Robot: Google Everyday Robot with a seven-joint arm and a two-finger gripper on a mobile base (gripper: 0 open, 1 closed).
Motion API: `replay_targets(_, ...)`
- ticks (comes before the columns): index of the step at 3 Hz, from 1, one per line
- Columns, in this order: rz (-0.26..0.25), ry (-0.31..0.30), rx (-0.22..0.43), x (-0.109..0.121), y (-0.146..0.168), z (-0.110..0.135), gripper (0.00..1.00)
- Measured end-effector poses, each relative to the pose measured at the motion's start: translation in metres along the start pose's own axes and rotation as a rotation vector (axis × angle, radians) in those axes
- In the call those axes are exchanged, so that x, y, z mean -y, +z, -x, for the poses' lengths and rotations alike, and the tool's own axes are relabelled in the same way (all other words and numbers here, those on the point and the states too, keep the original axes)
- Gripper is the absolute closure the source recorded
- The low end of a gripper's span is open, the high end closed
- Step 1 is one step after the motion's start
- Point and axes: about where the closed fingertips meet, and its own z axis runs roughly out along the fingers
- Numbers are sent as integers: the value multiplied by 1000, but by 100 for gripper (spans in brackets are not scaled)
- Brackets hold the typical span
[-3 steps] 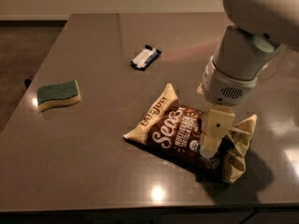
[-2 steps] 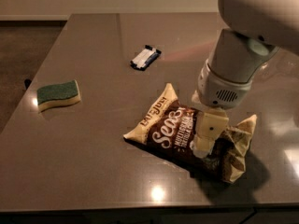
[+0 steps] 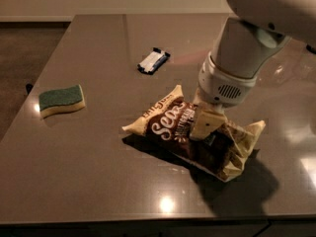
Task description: Move brown chip bag near sponge
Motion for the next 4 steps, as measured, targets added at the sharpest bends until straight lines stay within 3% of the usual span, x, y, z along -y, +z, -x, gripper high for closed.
replay_targets(1,-8,-30,45,9,-11,30,85)
replay_targets(2,-5,-65,84,26,-16,68,100)
replay_targets(4,1,-137,145,44,-18,135,100)
